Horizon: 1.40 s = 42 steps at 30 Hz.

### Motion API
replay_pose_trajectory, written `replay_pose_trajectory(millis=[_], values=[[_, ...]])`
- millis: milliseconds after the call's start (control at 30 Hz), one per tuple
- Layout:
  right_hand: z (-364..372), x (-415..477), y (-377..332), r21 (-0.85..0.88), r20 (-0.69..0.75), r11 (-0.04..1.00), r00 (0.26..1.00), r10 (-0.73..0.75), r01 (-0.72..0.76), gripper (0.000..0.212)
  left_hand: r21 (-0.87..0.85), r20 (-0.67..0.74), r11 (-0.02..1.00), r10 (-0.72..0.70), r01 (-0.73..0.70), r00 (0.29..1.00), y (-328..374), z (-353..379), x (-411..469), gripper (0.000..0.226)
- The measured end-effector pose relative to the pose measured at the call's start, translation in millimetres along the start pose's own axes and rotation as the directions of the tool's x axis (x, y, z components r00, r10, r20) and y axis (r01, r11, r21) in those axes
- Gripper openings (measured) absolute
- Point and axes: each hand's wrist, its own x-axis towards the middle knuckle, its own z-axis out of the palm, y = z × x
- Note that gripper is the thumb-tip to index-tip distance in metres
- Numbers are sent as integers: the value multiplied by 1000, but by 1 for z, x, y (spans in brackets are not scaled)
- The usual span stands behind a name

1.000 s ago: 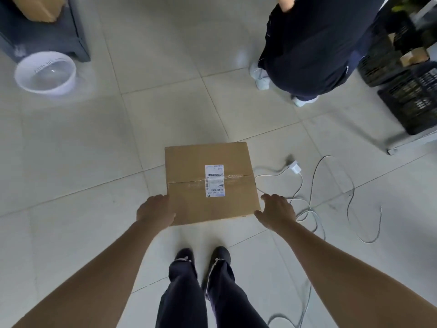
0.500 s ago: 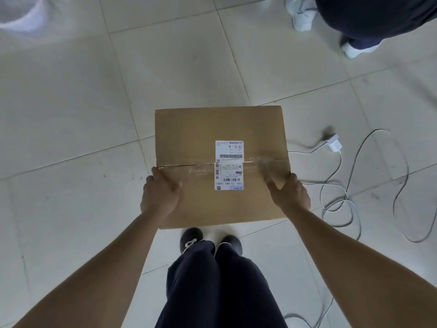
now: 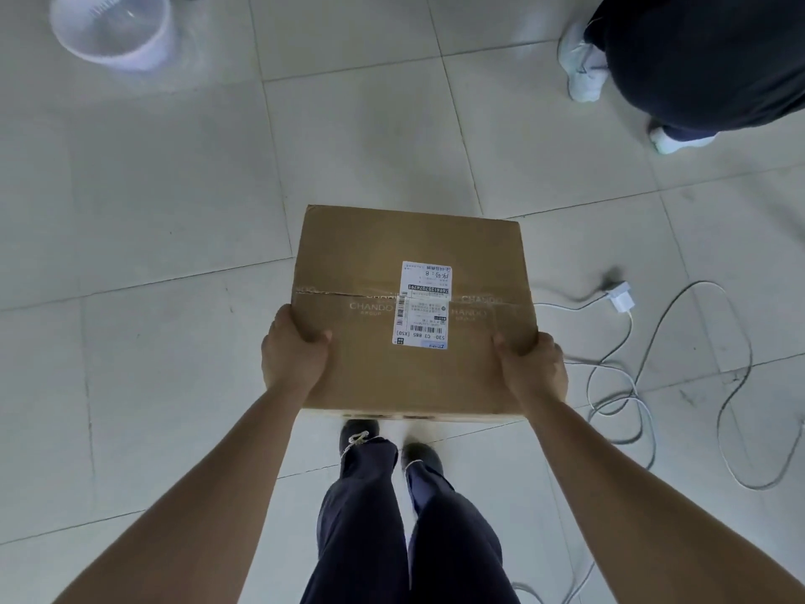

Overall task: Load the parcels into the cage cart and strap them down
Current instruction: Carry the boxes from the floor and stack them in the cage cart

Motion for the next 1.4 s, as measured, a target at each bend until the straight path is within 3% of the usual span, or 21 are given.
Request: replay_pose_trajectory(millis=[267,467,767,1100,1400], values=[[-56,-76,-72,-9,-29,954,953,-300,300,65,-147,-171,980,-158,133,973,-2,-106,-69,53],[-85,-154,-143,-25,-4,813,814,-581,581,67,-336,-344,925,-294,176,892,-23,-194,-138,52],[-75,-311,-228,19,109,504,500,-859,863,57,-602,-527,787,-521,138,671,-99,-313,-250,44],[-10,-533,-245,158,223,175,137,-965,972,49,-724,-611,684,-697,92,374,-233,-427,-377,56],[73,-729,-220,279,291,36,-48,-956,960,44,-762,-627,645,-758,62,182,-376,-508,-484,58]])
